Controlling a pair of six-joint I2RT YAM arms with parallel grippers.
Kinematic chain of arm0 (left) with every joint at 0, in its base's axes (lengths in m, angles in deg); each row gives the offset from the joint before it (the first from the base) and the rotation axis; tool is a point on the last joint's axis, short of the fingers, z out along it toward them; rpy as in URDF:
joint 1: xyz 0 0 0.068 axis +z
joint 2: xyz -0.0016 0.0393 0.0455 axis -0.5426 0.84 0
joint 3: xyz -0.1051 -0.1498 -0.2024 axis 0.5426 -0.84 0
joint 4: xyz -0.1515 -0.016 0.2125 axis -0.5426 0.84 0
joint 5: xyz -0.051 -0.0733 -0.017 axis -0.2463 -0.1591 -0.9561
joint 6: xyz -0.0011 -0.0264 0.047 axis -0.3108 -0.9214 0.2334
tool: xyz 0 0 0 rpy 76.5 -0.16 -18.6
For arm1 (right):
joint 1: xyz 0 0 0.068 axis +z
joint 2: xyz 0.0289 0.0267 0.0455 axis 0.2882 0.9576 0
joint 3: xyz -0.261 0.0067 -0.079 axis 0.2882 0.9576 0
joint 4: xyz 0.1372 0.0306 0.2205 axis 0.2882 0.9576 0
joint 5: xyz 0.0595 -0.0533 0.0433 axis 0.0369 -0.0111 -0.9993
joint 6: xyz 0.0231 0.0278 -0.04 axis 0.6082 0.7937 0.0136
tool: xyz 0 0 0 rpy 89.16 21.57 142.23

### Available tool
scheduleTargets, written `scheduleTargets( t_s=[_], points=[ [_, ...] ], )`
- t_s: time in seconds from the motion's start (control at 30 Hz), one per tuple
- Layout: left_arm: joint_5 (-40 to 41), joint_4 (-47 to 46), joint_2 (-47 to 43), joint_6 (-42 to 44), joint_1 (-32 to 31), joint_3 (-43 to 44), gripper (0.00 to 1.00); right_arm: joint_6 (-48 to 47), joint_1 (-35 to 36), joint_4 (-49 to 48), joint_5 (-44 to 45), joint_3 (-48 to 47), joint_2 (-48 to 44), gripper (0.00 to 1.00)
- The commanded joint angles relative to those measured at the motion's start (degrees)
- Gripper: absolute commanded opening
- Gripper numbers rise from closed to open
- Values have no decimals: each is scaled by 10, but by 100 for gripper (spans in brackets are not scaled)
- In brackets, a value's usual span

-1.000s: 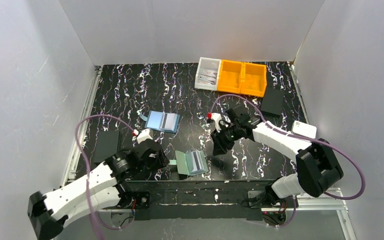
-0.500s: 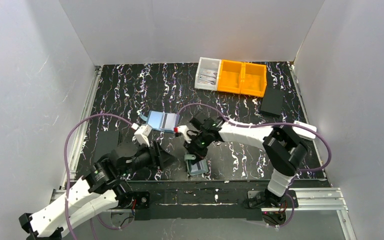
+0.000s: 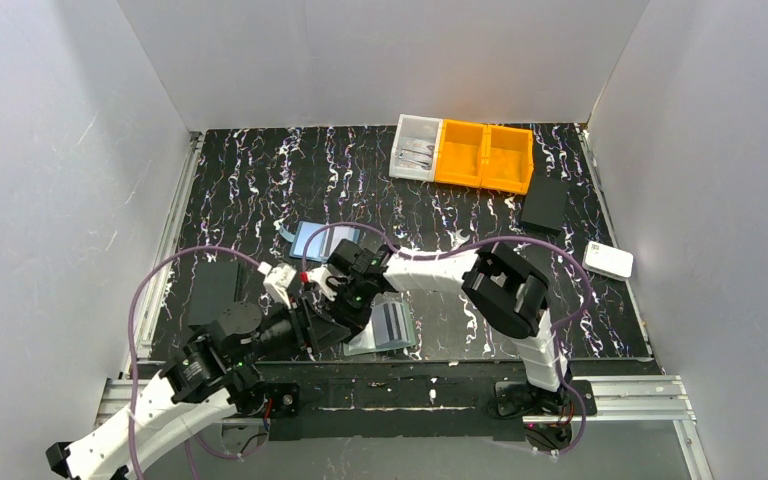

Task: Take the credit cards out of the card holder
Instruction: Open the card holder at the center of the board.

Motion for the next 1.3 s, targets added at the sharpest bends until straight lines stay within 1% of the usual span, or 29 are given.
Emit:
scheduleTargets(
  t_s=[0.0,0.07,0.13,0.17,0.23,0.3,0.43,0.6,0.7,0.77,0.83,0.9,1.03,1.17,1.27],
  points=[
    [-41,-87,56,-28,0,-58,42,-40,-22,38,-21,-4,-38,27],
    [-55,-165,87,-31,0,-81,39,-74,-42,53,-77,3,-67,33],
    [-60,-214,123,-28,-1,-92,38,-116,-67,72,-145,14,-100,39],
    [-62,-236,144,-24,-2,-92,38,-130,-79,76,-167,24,-115,43],
    [-63,-252,187,-16,-4,-85,38,-153,-98,84,-181,42,-143,48],
    [-59,-256,223,-4,-4,-77,38,-163,-116,85,-189,60,-167,48],
    [-39,-269,297,13,-5,-63,39,-172,-151,66,-172,102,-220,48],
    [-14,-269,389,24,-5,-34,38,-158,-168,24,-125,173,-263,44],
    [15,-253,384,16,-5,-39,37,-135,-169,4,-80,201,-280,41],
    [39,-224,359,10,-5,-47,33,-111,-175,-6,-61,213,-287,40],
    [56,-193,324,-4,-4,-59,29,-79,-186,-23,-67,233,-292,42],
    [72,-182,301,-16,-5,-75,27,-42,-192,-51,-82,259,-297,44],
    [71,-198,296,-31,-4,-98,27,29,-195,-107,-112,291,-300,53],
    [66,-244,319,-41,-5,-112,25,60,-198,-122,-122,293,-286,55],
    [66,-255,330,-43,-5,-112,24,85,-200,-145,-133,305,-278,54]
  ],
)
